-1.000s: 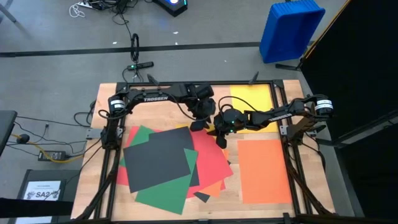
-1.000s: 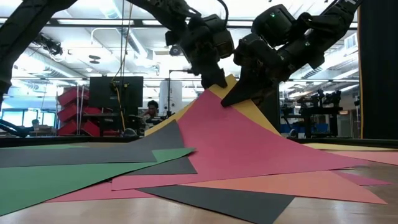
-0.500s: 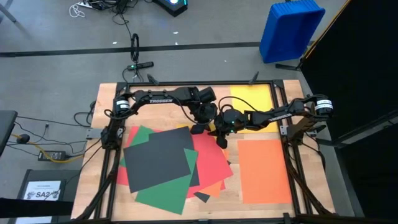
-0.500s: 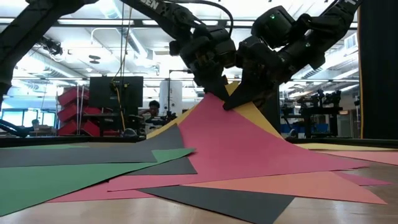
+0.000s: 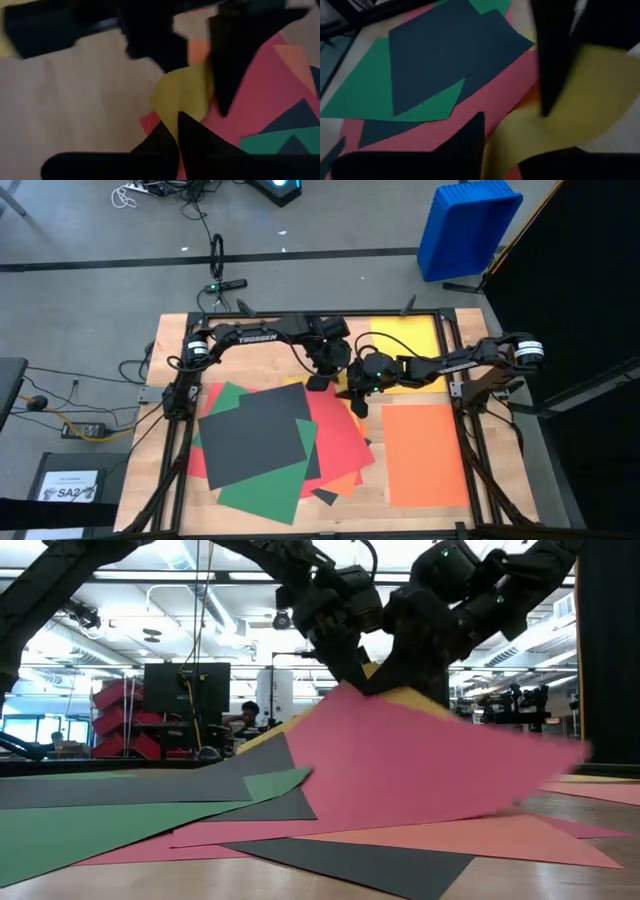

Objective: Organize paper
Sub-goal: Stack the yellow colored paper on top of the yellow colored papers

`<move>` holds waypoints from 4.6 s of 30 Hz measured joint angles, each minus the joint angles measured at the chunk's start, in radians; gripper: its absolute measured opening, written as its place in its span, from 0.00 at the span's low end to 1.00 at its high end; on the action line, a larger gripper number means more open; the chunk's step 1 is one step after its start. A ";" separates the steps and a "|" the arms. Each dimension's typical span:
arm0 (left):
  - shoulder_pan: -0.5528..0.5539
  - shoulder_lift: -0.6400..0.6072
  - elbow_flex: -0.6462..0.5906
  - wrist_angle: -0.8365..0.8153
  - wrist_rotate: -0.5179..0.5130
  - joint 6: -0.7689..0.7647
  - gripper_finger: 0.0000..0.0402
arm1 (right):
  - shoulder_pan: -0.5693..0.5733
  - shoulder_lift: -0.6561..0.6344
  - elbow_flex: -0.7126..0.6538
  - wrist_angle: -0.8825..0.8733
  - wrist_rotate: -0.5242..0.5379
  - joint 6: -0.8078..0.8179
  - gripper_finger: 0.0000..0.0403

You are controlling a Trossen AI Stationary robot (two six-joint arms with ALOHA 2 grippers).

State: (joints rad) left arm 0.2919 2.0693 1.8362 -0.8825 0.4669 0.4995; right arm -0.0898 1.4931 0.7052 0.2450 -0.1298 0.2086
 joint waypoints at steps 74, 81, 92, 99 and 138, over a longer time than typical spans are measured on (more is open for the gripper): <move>0.289 -0.264 -0.115 0.083 0.094 -0.127 0.20 | -0.035 -0.239 0.000 -0.354 0.241 0.029 0.00; 0.354 -0.612 -0.572 0.544 -0.048 -0.334 0.16 | -0.035 -0.253 0.000 -0.345 0.241 0.028 0.00; 0.334 -0.757 -1.311 1.353 -0.051 -0.828 0.30 | -0.035 -0.254 0.000 -0.337 0.233 0.024 0.00; 0.252 -0.631 -1.388 1.487 -0.147 -0.918 0.51 | -0.035 -0.254 0.000 -0.324 0.232 0.023 0.00; 0.200 -0.237 -1.236 2.170 -0.036 -1.008 0.00 | -0.107 -0.336 0.000 -0.322 0.278 0.028 0.00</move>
State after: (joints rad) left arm 0.4924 1.8328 0.6003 1.2873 0.4313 -0.5088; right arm -0.1973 1.1574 0.7052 -0.0769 0.1485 0.2367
